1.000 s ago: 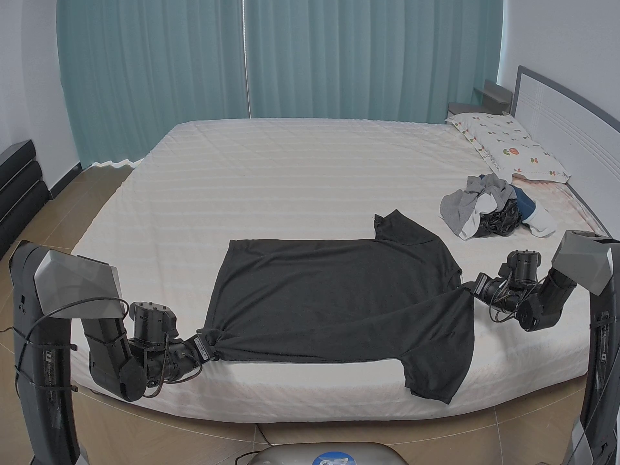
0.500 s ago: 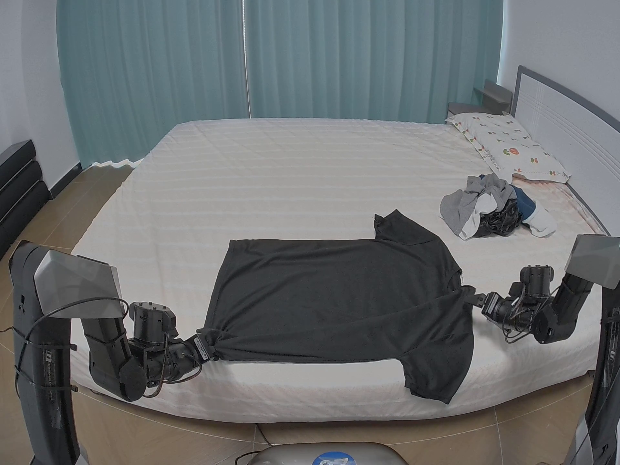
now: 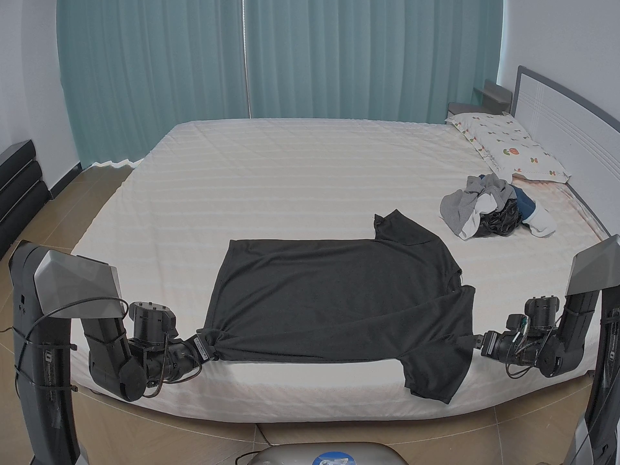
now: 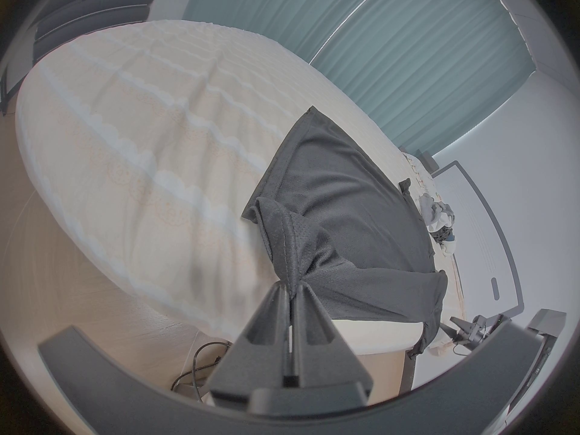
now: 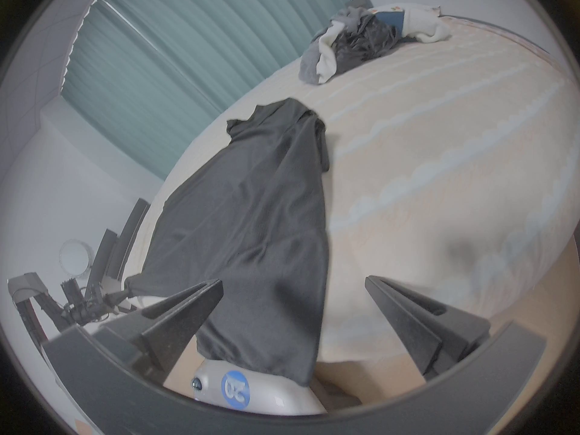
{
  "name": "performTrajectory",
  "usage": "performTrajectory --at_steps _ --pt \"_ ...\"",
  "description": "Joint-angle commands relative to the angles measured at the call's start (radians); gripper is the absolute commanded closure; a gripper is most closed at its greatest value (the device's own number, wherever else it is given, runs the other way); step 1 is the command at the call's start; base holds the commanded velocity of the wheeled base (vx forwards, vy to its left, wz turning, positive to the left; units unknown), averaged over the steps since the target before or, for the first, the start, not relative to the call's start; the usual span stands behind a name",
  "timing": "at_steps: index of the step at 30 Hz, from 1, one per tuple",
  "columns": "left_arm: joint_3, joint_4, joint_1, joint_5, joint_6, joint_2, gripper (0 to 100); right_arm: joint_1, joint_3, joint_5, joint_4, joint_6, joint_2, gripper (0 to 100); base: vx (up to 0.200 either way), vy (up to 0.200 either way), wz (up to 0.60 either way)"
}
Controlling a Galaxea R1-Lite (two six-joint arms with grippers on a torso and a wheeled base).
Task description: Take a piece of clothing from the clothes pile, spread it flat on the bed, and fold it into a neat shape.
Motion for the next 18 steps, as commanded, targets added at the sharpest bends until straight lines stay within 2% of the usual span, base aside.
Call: performTrajectory --at_steps 1,8,13,18 --pt "0.000 0.000 0.000 0.000 -0.001 0.000 100 0.032 0.024 0.003 -0.003 -0.004 0.020 0 0.000 0.000 0.00" --pt "0.000 0.000 0.000 0.000 -0.001 0.000 100 0.040 0.027 -0.002 -0.042 -0.018 0.043 0 0.000 0.000 0.00" --pt "-0.002 0.000 0.000 0.000 -0.001 0.000 100 0.061 0.030 -0.005 -0.172 -0.003 0.107 0 0.000 0.000 0.00" --pt "-0.002 0.000 0.000 0.000 -0.002 0.000 100 0.064 0.032 -0.005 -0.178 0.002 0.107 0 0.000 0.000 0.00"
